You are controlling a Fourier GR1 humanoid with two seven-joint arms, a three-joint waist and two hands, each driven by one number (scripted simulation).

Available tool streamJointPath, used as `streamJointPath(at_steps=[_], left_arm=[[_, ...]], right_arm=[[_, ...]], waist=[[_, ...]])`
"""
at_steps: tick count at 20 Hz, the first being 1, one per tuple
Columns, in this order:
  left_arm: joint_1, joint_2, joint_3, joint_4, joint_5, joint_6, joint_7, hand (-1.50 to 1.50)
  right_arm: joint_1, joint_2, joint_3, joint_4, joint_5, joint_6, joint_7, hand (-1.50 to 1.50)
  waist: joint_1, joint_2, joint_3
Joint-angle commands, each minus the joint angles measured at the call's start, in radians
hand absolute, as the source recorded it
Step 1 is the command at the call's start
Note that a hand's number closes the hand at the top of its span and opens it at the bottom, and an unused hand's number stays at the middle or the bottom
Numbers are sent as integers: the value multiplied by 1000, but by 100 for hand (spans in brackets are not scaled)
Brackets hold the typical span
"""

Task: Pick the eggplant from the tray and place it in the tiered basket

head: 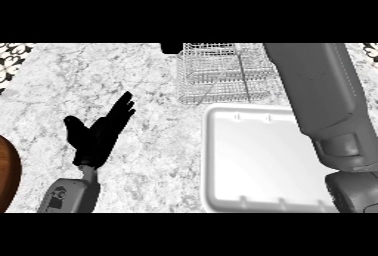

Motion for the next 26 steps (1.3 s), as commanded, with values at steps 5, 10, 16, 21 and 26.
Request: streamJointPath(at_steps=[5,10,16,21,26], left_arm=[[-17,21,20,-2,20,-26,23,0],[-9,-31,-37,-34,-19,14,40,0],[-37,-16,-8,-8,-12,6,33,0],[3,-3,-1,-10,-14,-6,11,0],[42,4,41,-6,17,-5,8,0]], right_arm=[[-59,136,-132,201,-134,-201,-202,-150],[-97,132,-176,318,-188,-217,-418,-150],[-169,125,-215,375,-172,-414,-518,-150],[-182,40,-298,372,-219,-494,-441,-150],[-61,-6,-295,287,-236,-473,-400,-150]], waist=[[22,7,0],[27,9,0],[28,12,-1],[0,1,0],[-46,-19,1]])
